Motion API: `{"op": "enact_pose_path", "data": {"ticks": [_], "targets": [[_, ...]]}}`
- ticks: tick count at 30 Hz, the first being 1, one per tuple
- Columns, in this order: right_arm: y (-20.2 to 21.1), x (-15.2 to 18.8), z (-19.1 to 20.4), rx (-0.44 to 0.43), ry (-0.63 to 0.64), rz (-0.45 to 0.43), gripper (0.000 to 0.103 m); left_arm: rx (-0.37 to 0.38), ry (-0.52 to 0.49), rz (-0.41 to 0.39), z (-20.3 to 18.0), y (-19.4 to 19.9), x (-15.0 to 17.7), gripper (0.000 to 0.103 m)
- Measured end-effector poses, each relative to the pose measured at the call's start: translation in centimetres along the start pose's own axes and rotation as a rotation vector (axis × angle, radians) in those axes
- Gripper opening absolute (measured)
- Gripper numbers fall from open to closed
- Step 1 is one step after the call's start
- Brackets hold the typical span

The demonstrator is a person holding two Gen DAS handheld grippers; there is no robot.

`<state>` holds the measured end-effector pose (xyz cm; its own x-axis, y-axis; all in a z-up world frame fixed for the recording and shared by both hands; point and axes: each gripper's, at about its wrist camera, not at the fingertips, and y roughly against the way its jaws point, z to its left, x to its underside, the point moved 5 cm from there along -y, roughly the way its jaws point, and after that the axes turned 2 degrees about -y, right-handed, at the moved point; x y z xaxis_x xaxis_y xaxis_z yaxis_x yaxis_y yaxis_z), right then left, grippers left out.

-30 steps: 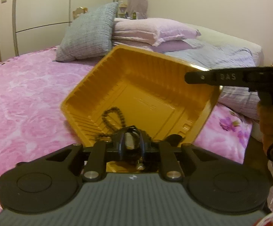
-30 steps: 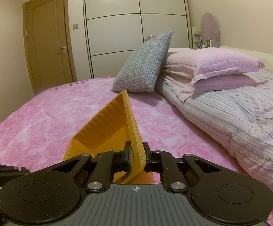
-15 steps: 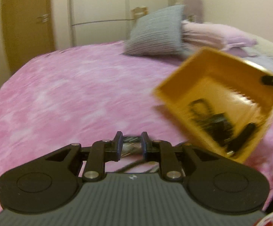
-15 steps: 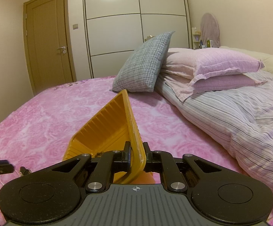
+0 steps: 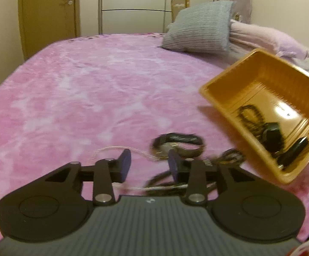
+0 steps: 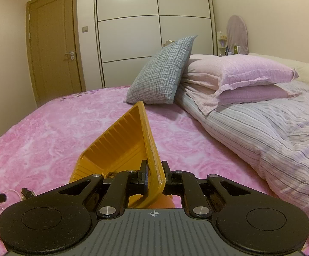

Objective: Organize jewelry
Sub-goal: 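Move the left tool to the pile and grasp the brown-strap watch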

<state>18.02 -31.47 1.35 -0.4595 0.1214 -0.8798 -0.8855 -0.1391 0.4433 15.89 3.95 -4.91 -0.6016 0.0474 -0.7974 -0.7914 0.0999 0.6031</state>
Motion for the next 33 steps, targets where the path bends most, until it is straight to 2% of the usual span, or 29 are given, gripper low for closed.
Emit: {"op": "enact_pose_path", "data": {"ticks": [2,8,17,24,25,26,29,33], "targets": [[0.0,0.0,0.0,0.000,0.000,0.000,0.011,0.027,0.002,-0.004,-1.5,-0.5,-0.3,0.042],[0.0,0.0,0.0,0.000,0.000,0.000,0.011,0.079,0.020,0.017,-4.5,-2.7,-0.9,0.042],[0.1,0.1,-0.1,0.001,-0.006,0.001,0.011,0.051,0.123,0.061,-5.0,-4.7,-0.6,0.042],[-0.1,0.0,-0.1,0.003,-0.007,0.002,0.011,0.037,0.176,0.032,-4.4,-5.3,-0.9,0.039],[-0.1,0.0,-0.1,0.002,-0.007,0.002,0.011,0.037,0.182,0.028,-4.4,-5.5,-1.0,0.036],[-0.1,0.0,-0.1,0.004,-0.005,0.002,0.011,0.033,0.178,0.030,-4.4,-5.6,-1.1,0.027],[-0.2,0.0,-0.1,0.005,-0.007,0.002,0.011,0.051,0.169,0.036,-4.3,-5.6,-1.1,0.010],[-0.2,0.1,0.0,0.005,-0.006,0.000,0.011,0.065,0.163,0.032,-3.8,-4.3,-1.1,0.010]]}}
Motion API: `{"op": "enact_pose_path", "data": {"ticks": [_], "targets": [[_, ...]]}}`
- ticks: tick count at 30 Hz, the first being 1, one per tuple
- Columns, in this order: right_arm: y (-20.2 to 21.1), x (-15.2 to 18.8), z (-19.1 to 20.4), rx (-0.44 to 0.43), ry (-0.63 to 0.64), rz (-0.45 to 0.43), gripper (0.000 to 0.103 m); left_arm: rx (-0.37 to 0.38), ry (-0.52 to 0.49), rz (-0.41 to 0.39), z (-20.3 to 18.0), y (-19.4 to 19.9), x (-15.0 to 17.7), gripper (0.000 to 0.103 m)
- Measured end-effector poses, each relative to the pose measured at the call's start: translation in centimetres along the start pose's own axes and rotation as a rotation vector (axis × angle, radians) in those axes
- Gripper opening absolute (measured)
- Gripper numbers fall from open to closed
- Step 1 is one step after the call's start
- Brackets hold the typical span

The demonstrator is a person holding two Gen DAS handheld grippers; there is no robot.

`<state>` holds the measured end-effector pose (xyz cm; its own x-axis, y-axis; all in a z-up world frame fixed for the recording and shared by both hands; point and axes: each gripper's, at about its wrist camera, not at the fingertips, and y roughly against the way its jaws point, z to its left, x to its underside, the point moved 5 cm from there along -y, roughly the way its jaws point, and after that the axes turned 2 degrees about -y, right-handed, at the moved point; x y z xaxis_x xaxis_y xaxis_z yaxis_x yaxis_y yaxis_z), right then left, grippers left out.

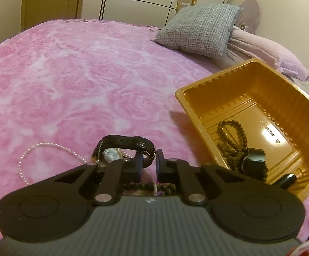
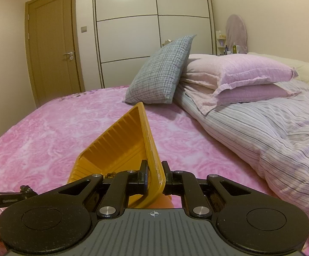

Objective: Organize jewelry
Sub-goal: 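Move the left tool to the pile and grasp the brown-strap watch, then carry the brown-strap watch with the left tool into the tray and open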

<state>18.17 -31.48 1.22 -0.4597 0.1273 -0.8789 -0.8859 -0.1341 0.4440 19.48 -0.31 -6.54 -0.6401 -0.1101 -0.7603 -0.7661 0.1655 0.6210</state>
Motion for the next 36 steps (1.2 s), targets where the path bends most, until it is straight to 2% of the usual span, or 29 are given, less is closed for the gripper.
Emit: {"op": "enact_pose_path", "data": {"ticks": [4,8,13,18,20,23,30,31,32,34,36], "targets": [[0.0,0.0,0.0,-0.004,0.000,-0.003,0.011,0.051,-0.014,0.016,1.1,2.1,0.4,0.010],[0.0,0.0,0.0,-0.004,-0.001,-0.003,0.011,0.060,-0.042,0.053,2.9,4.2,1.4,0.009],[0.1,0.0,0.1,-0.005,0.000,-0.006,0.011,-0.030,-0.054,0.065,5.5,5.7,2.3,0.009],[0.2,-0.1,0.3,-0.006,0.006,-0.008,0.011,-0.026,-0.050,0.024,5.3,6.2,1.6,0.011],[0.2,-0.1,0.4,-0.005,0.006,-0.007,0.011,-0.013,-0.071,0.003,4.1,6.2,1.3,0.027],[0.2,-0.1,0.5,-0.002,0.009,-0.004,0.011,-0.023,-0.125,-0.014,2.0,5.6,1.2,0.037],[0.1,-0.1,0.5,-0.001,0.010,-0.004,0.011,-0.115,-0.240,-0.023,-0.2,3.1,1.6,0.037],[0.1,-0.1,0.5,-0.001,0.009,-0.004,0.011,-0.130,-0.253,-0.019,-0.3,2.7,1.6,0.035],[0.1,-0.1,0.5,-0.001,0.008,-0.004,0.011,-0.139,-0.265,-0.015,-0.3,2.5,1.7,0.027],[0.1,-0.1,0.5,-0.001,0.007,-0.004,0.011,-0.144,-0.280,-0.005,-0.3,2.1,1.7,0.018],[0.1,-0.1,0.5,-0.001,0.007,-0.004,0.011,-0.146,-0.292,-0.006,-0.2,2.3,1.7,0.016]]}}
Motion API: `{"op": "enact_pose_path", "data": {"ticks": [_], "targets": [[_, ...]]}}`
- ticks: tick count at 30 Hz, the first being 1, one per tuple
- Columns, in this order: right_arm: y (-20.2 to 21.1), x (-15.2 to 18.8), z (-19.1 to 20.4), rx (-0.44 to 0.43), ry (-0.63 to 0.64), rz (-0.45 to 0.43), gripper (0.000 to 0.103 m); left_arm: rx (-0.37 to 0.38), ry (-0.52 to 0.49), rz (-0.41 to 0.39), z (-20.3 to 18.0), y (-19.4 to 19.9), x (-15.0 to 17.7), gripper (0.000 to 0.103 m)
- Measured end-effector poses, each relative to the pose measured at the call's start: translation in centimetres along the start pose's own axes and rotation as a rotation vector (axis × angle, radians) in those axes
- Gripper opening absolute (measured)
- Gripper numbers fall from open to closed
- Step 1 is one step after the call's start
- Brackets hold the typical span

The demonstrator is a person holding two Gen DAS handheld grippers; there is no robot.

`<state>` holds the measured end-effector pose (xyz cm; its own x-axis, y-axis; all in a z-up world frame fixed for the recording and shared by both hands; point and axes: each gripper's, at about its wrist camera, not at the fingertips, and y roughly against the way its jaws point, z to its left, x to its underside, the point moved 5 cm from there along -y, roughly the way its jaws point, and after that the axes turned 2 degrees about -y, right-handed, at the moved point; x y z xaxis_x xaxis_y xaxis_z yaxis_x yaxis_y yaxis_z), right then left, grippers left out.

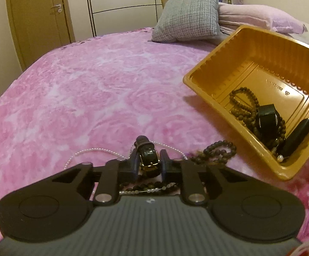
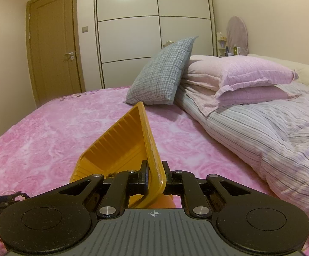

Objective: Organize jewelry
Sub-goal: 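Carry the brown-strap watch with the left tool into the tray and open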

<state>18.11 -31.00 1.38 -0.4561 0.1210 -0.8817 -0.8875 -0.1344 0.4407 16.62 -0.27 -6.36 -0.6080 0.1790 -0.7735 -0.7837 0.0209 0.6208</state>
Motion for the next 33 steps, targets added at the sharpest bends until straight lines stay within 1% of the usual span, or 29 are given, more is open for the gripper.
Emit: {"op": "enact_pose_path", "data": {"ticks": [3,8,12,18,23,33], "targets": [[0.0,0.0,0.0,0.001,0.000,0.000,0.011,0.001,-0.016,-0.004,0.5,0.4,-0.1,0.014],[0.0,0.0,-0.1,0.001,0.000,0.000,0.011,0.031,-0.016,-0.021,1.6,1.6,-1.0,0.014],[0.0,0.0,-0.1,0.001,0.000,0.000,0.011,0.063,0.007,-0.044,2.4,2.6,-2.2,0.014],[0.0,0.0,-0.1,0.000,-0.001,0.000,0.011,0.106,0.010,-0.081,2.0,3.8,-4.1,0.014],[0.0,0.0,-0.1,0.001,0.000,0.000,0.011,0.186,0.014,-0.109,0.0,4.3,-5.6,0.014],[0.0,0.0,-0.1,0.000,-0.001,-0.001,0.011,0.400,0.008,-0.124,-6.1,3.0,-8.2,0.014]]}}
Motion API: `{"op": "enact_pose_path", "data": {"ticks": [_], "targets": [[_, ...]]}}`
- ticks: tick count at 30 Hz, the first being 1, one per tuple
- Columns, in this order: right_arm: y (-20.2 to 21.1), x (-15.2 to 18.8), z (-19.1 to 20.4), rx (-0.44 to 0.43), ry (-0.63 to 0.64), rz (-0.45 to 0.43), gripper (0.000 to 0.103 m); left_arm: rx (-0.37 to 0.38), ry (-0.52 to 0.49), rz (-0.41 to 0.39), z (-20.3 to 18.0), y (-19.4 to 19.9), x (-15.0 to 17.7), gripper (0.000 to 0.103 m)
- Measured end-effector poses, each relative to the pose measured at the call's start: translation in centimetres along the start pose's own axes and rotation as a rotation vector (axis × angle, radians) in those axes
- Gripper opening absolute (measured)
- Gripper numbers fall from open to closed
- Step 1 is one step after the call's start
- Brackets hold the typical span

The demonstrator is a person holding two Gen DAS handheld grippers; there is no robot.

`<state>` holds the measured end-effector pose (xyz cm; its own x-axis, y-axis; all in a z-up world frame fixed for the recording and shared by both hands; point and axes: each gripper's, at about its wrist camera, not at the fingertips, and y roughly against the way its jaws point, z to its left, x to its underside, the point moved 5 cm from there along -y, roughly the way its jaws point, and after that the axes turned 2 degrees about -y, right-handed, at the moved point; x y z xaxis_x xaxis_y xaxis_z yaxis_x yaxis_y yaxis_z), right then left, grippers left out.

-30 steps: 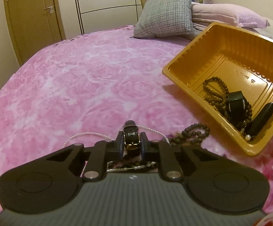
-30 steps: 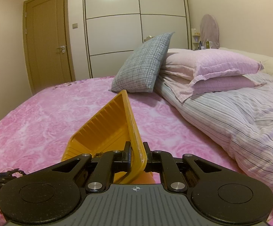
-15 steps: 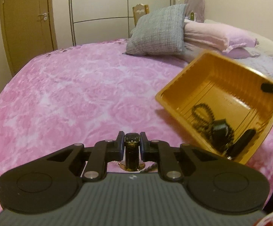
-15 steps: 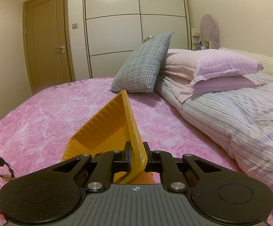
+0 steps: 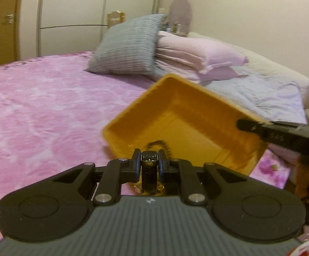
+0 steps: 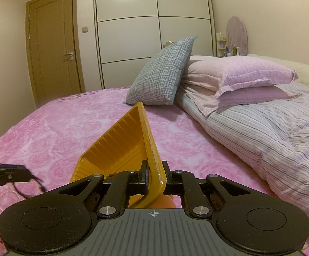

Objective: Organize jewelry
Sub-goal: 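Carry the brown-strap watch with the left tool into the tray and open, then return the left tool to the pile and grasp the pearl necklace clasp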

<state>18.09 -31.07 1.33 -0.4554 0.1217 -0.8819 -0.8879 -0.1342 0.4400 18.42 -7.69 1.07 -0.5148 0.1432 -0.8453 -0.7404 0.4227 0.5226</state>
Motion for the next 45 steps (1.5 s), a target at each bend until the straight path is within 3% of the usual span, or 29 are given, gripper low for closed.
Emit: {"op": "enact_pose_path", "data": {"ticks": [14,23,33,45], "targets": [[0.0,0.0,0.0,0.000,-0.002,0.000,0.011,0.115,-0.018,0.003,-3.5,-3.1,-1.3,0.014],[0.0,0.0,0.0,0.000,-0.002,0.000,0.011,0.178,0.044,0.056,-3.8,-5.2,-0.2,0.016],[0.0,-0.1,0.1,-0.001,0.000,-0.001,0.011,0.103,0.082,0.023,-0.8,-3.2,-0.1,0.020],[0.0,-0.1,0.1,-0.001,-0.001,-0.001,0.011,-0.093,0.120,-0.009,5.0,1.1,1.2,0.023]]}}
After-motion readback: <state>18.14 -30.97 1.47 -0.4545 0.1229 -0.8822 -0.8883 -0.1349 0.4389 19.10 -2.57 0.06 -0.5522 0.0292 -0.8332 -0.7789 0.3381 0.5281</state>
